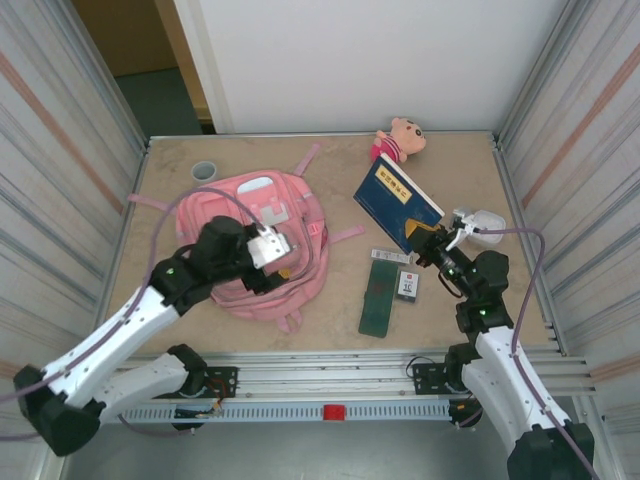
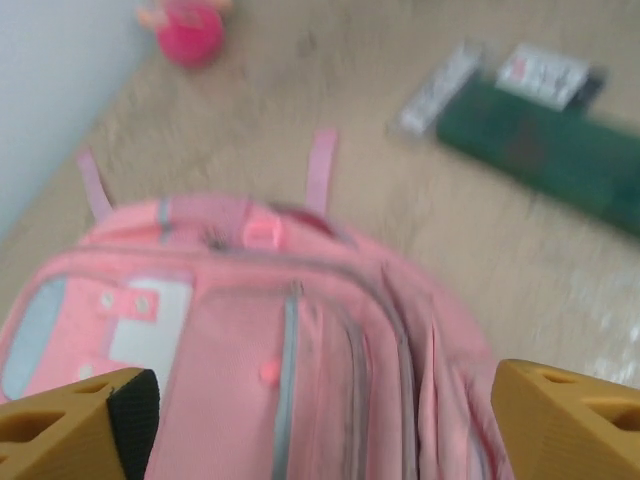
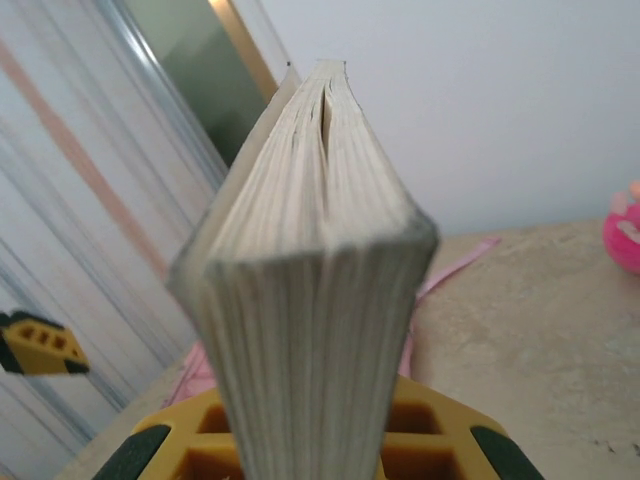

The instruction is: Pack the student bag

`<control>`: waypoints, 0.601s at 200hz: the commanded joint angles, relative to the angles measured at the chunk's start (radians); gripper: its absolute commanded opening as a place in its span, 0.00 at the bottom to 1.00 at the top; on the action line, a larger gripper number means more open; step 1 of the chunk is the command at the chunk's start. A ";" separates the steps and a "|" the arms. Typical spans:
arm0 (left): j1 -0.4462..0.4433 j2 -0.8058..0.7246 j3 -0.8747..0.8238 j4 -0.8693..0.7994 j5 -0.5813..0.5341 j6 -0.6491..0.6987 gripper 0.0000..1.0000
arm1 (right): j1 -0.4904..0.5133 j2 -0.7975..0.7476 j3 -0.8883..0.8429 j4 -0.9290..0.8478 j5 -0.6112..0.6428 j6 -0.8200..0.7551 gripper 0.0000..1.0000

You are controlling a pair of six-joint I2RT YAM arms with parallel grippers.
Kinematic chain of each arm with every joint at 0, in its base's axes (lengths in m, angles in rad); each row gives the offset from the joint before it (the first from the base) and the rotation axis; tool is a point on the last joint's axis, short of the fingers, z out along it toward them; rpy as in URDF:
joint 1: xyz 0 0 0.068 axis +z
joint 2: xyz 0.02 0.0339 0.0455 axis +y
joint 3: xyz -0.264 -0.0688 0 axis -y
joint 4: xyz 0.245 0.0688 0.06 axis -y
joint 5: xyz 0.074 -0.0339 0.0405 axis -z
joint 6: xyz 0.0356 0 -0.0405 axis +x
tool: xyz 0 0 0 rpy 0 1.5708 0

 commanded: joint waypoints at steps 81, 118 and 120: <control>0.031 0.247 -0.049 -0.026 -0.259 0.054 0.90 | 0.045 -0.082 0.045 -0.055 0.010 -0.078 0.00; 0.039 0.319 -0.065 0.009 -0.236 0.057 0.94 | 0.069 -0.067 0.045 -0.050 0.016 -0.093 0.00; 0.041 0.324 -0.065 0.011 -0.244 0.056 0.94 | 0.070 -0.065 0.045 -0.049 0.016 -0.094 0.00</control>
